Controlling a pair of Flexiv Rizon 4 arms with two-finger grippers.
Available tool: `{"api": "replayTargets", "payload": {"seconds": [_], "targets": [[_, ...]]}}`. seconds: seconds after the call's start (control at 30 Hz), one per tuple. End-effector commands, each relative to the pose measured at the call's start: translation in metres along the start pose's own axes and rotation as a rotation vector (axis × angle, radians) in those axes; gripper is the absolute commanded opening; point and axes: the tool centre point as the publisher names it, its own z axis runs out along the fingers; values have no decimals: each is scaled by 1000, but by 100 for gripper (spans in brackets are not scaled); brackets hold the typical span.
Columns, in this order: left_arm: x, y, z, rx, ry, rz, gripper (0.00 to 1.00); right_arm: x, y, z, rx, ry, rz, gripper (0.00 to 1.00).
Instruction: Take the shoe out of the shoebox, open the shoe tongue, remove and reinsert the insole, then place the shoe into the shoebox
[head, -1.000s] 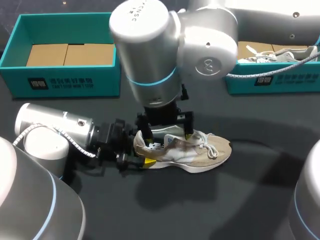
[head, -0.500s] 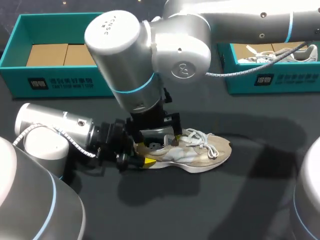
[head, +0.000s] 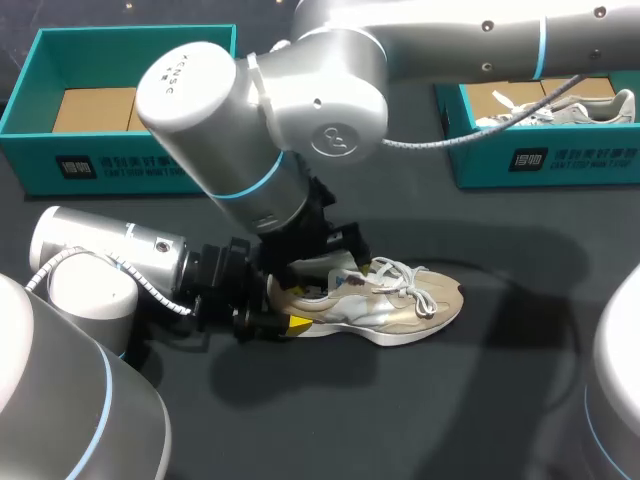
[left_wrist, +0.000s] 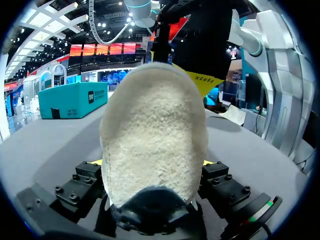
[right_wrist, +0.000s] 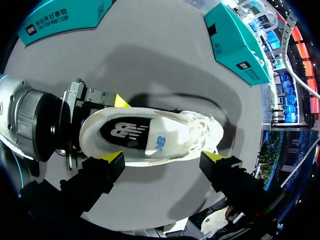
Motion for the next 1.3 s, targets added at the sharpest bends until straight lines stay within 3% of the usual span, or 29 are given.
{"api": "replayTargets", "payload": {"seconds": [0.03, 1.07, 1.3], "targets": [[-1, 2, 0, -2, -1, 0, 0, 2, -1, 6, 1, -25, 497, 100], [-1, 2, 0, -2, -1, 0, 0, -23, 10, 51, 0, 38, 597, 100], [-1, 2, 0, -2, -1, 0, 0, -30, 13, 49, -6, 43, 620, 84]]}}
